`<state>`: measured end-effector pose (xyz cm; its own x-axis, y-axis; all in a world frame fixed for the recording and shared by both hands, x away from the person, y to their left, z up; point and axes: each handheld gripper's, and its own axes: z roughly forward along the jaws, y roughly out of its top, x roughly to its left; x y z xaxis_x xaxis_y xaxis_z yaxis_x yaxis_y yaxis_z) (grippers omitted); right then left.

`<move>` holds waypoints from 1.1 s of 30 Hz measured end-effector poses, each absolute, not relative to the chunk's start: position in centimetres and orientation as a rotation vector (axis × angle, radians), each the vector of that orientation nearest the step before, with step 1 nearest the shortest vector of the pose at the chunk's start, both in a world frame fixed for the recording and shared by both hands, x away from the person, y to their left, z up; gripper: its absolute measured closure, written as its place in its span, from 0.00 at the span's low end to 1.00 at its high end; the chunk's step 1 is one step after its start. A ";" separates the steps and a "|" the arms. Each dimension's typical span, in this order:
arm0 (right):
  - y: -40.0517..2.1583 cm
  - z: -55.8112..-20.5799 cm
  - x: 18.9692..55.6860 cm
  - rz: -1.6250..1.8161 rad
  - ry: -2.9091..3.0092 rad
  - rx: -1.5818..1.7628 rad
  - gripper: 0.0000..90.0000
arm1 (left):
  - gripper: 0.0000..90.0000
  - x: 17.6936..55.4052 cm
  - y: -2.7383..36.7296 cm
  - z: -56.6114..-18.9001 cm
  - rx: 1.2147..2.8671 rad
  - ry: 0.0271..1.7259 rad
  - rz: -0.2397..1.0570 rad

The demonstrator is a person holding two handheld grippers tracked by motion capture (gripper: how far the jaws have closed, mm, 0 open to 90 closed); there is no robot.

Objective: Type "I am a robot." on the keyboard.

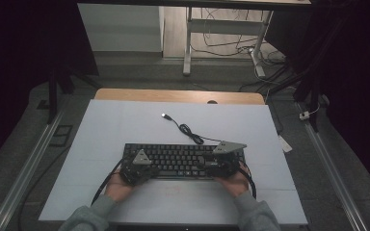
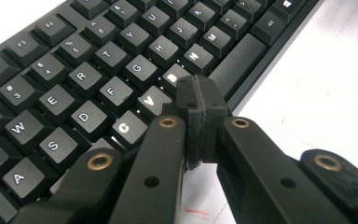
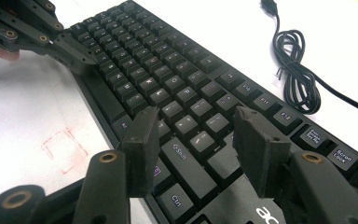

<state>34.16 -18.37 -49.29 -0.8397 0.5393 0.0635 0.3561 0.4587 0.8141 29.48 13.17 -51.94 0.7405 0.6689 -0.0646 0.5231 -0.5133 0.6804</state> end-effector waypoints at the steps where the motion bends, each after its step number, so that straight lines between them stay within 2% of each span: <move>1: -18.4 -49.3 34.2 1.327 2.502 0.779 0.57 | 0.99 29.4 13.3 -51.8 2.227 0.894 0.275; 8: -18.5 -49.2 34.2 1.324 2.497 0.785 0.57 | 0.98 29.0 14.7 -50.8 2.150 0.919 0.287; 10: -18.6 -49.2 34.2 1.326 2.494 0.785 0.57 | 0.91 28.9 15.1 -50.6 2.134 0.926 0.295; 16: -18.7 -49.1 34.1 1.323 2.490 0.786 0.56 | 0.61 28.3 16.9 -50.0 2.073 0.973 0.318; 19: -18.7 -49.1 34.1 1.321 2.491 0.788 0.56 | 0.50 28.2 17.9 -49.9 2.045 0.999 0.297; 24: -18.8 -49.1 34.0 1.332 2.488 0.793 0.56 | 0.43 28.1 19.3 -49.7 2.026 1.031 0.300; 33: -19.1 -48.9 33.7 1.350 2.464 0.802 0.53 | 0.41 28.2 20.5 -49.4 2.003 1.057 0.298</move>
<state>33.73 -19.10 -48.86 -0.8271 0.5581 0.0665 0.3564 0.4293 0.8298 28.19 20.46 -49.44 0.6175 0.7700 -0.1606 0.5726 -0.3000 0.7630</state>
